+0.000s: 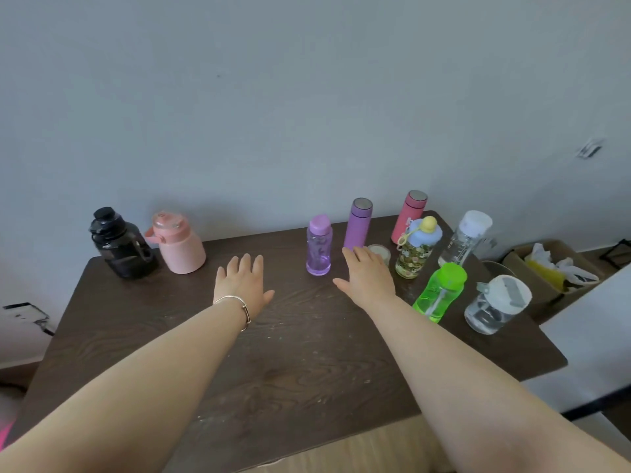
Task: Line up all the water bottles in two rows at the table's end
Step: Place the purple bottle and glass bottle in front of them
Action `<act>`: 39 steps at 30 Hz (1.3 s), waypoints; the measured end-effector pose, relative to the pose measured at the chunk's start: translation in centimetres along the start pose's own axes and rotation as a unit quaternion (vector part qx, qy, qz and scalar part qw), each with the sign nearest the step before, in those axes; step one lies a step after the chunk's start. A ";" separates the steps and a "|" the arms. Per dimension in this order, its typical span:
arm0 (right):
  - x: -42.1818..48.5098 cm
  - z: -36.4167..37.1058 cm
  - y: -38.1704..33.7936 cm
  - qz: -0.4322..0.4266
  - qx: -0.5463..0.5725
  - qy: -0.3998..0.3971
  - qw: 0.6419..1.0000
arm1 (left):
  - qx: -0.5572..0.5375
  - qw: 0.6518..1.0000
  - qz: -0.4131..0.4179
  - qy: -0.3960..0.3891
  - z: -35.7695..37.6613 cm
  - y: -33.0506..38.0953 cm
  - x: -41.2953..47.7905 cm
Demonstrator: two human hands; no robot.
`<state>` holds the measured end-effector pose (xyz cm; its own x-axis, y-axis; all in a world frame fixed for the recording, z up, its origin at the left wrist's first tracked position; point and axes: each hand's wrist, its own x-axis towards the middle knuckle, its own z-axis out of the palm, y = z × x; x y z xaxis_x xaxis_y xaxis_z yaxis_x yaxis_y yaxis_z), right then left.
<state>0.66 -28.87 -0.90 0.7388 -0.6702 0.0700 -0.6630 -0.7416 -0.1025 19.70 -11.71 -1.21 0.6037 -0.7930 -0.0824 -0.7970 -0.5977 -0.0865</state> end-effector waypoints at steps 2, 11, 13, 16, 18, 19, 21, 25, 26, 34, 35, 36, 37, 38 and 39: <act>-0.1 -0.1 2.0 0.006 0.002 -0.002 1.000 | 0.000 1.000 0.003 -0.002 -0.1 2.1 0.4; 1.0 0.6 6.9 0.033 0.021 0.003 0.999 | -0.015 1.000 0.022 -0.003 0.2 6.9 3.7; 1.6 1.1 7.3 0.048 0.021 -0.018 0.998 | -0.027 0.999 0.030 -0.003 0.5 7.2 5.0; 2.7 2.1 8.0 0.076 0.035 -0.035 0.996 | -0.052 0.998 0.046 0.009 0.8 7.5 7.5; 3.4 2.9 8.4 0.101 0.054 -0.042 0.992 | -0.071 0.996 0.050 0.007 1.1 7.7 9.2; 3.7 3.4 8.5 0.117 0.072 -0.044 0.990 | -0.087 0.995 0.047 0.006 1.3 7.9 9.9; 4.1 4.4 8.7 0.157 0.119 -0.050 0.979 | -0.142 0.989 0.027 -0.006 2.0 8.3 11.2; 4.6 6.8 9.1 0.220 0.230 -0.040 0.947 | -0.316 0.947 -0.043 -0.042 3.7 9.1 13.5; 4.6 7.3 9.2 0.226 0.251 -0.027 0.941 | -0.345 0.936 -0.051 -0.046 4.1 9.3 14.0; 5.0 10.3 10.0 0.280 0.345 0.036 0.895 | -0.483 0.871 -0.079 -0.032 6.4 11.0 16.9; 5.1 10.5 10.2 0.283 0.351 0.035 0.892 | -0.493 0.865 -0.084 -0.028 6.6 11.1 17.1; 5.1 10.7 10.3 0.283 0.358 0.037 0.889 | -0.501 0.861 -0.088 -0.025 6.7 11.3 17.4; 5.1 10.9 10.4 0.280 0.364 0.040 0.887 | -0.507 0.857 -0.091 -0.022 6.9 11.4 17.5; 5.1 11.0 10.5 0.276 0.369 0.044 0.886 | -0.512 0.854 -0.094 -0.021 7.1 11.4 17.7; 5.1 11.2 10.6 0.273 0.372 0.048 0.886 | -0.516 0.851 -0.097 -0.020 7.3 11.4 17.8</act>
<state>-1.27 -39.78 -12.70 0.2945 -0.9492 -0.1110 -0.6297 -0.1054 -0.7697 21.45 -31.77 -10.95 0.7091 -0.6756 -0.2016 -0.2629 -0.5187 0.8135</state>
